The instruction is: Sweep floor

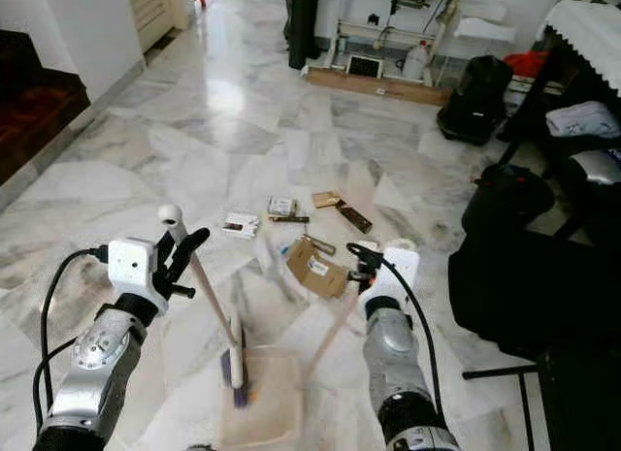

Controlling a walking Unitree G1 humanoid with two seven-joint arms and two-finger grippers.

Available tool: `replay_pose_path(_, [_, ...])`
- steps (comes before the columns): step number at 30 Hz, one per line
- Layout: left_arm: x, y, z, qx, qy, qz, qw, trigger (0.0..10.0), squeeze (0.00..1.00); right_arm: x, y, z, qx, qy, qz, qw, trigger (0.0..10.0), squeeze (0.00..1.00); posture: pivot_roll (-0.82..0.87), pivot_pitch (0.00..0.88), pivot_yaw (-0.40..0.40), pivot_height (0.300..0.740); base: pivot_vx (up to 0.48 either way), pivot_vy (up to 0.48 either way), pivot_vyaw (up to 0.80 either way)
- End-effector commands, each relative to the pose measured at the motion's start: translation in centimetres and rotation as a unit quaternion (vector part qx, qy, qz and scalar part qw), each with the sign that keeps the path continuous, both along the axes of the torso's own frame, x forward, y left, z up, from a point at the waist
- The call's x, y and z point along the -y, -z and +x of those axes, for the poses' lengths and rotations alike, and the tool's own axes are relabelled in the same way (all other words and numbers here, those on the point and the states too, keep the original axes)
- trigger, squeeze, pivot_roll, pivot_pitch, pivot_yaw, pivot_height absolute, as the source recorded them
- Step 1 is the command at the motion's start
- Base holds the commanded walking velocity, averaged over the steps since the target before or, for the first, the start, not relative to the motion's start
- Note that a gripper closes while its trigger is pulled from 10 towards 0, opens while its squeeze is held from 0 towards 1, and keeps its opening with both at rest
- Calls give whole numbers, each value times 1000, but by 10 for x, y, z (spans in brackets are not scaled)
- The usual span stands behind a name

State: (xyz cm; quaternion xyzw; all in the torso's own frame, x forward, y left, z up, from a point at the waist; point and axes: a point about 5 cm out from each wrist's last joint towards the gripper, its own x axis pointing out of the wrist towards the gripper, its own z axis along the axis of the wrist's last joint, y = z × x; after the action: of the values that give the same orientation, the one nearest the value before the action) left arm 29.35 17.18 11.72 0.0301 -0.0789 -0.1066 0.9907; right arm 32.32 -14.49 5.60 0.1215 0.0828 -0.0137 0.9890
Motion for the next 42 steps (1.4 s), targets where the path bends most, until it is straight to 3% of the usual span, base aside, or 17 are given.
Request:
replay_pose_path(1, [4, 0, 1, -1, 9, 2, 1000, 10000, 0, 9, -16, 7, 28, 16, 22, 999, 10000, 0, 71, 87, -96, 740, 0, 0, 0])
replay_pose_path(6, [5, 2, 1, -2, 15, 18, 1000, 10000, 0, 4, -20, 9, 19, -6, 56, 998, 10000, 0, 69, 89, -94, 740, 0, 0, 0])
replay_pose_path(14, [6, 2, 0, -3, 12, -2, 1000, 10000, 0, -2, -20, 9, 16, -24, 51, 998, 10000, 0, 76, 81, -93, 740, 0, 0, 0])
replay_pose_path(19, [9, -1, 3, -5, 0, -55, 998, 10000, 0, -7, -21, 8, 10, -34, 49, 998, 10000, 0, 76, 76, -92, 740, 0, 0, 0])
replay_pose_path(20, [8, -2, 3, -6, -5, -67, 998, 10000, 0, -7, -21, 8, 11, -35, 50, 998, 10000, 0, 76, 76, -92, 740, 0, 0, 0])
replay_pose_path(21, [2, -2, 5, -9, -19, -106, 994, 10000, 0, -9, -22, 8, 11, -38, 50, 998, 10000, 0, 75, 74, -92, 740, 0, 0, 0])
replay_pose_path(26, [-7, -4, 8, -14, -43, -168, 985, 10000, 0, -8, -21, 8, 9, -41, 49, 998, 10000, 0, 77, 70, -92, 740, 0, 0, 0])
replay_pose_path(42, [-3, -2, 12, -30, -55, -234, 970, 10000, 0, -12, -23, 9, 8, -53, 43, 998, 10000, 0, 74, 64, -95, 740, 0, 0, 0])
